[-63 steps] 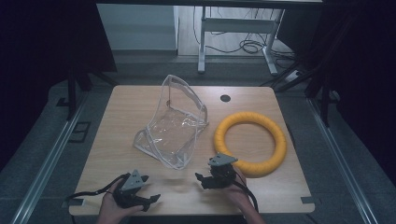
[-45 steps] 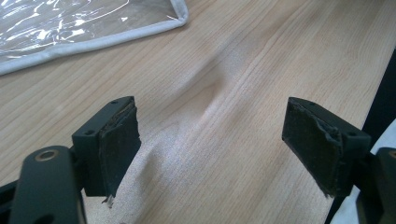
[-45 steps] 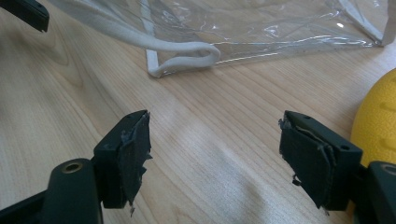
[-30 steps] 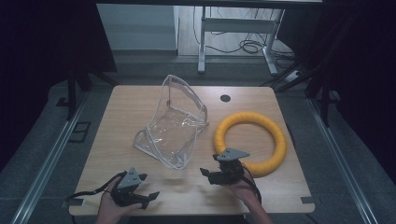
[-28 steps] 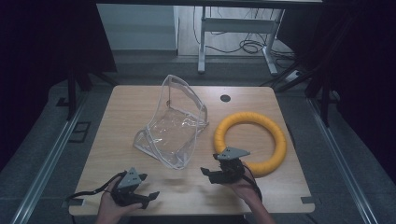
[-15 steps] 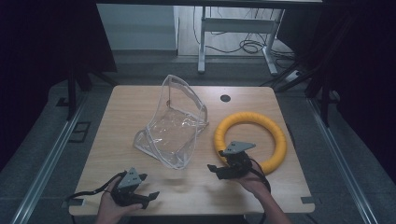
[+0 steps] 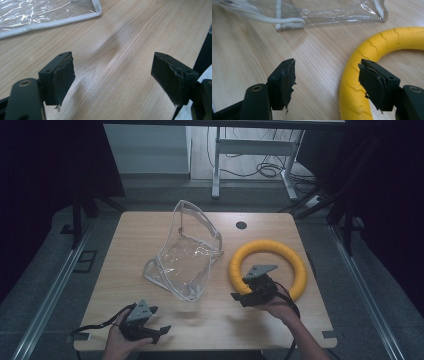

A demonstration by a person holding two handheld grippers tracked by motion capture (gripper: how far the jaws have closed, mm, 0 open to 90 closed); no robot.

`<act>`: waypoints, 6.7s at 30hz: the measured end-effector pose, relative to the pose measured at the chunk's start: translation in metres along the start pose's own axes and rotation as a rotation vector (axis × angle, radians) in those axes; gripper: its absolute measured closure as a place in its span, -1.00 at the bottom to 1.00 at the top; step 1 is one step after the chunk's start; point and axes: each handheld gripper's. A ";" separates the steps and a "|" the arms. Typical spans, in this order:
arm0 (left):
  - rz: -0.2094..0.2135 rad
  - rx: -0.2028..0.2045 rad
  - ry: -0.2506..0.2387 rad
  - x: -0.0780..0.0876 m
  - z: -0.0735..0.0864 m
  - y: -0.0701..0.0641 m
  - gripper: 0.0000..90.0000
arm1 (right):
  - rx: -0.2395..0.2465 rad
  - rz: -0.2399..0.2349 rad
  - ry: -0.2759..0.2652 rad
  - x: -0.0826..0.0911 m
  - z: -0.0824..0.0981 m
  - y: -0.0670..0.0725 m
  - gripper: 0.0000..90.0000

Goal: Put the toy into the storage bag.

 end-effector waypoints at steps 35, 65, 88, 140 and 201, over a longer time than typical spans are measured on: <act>0.011 0.004 -0.002 0.000 0.000 -0.001 -0.58 | 0.021 0.001 0.210 0.006 -0.001 -0.033 -0.31; 0.021 0.007 0.003 -0.002 0.000 -0.001 -0.58 | 0.068 -0.012 0.473 -0.014 0.015 -0.048 -0.24; 0.023 0.004 0.007 -0.002 0.000 -0.001 -0.58 | 0.161 -0.052 0.681 -0.047 0.012 -0.049 0.08; 0.021 0.008 -0.004 -0.002 0.000 -0.001 -0.58 | 0.061 -0.138 0.279 0.026 -0.035 -0.065 0.16; 0.025 0.011 -0.001 -0.004 0.000 -0.001 -0.58 | -0.051 -0.230 -0.318 0.063 -0.062 -0.049 0.15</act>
Point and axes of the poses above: each handheld gripper's, and its own axes: x roughly backward along the jaws, z roughly out of its underside, y roughly to its left, and after that the axes turned 2 degrees about -x, right-handed
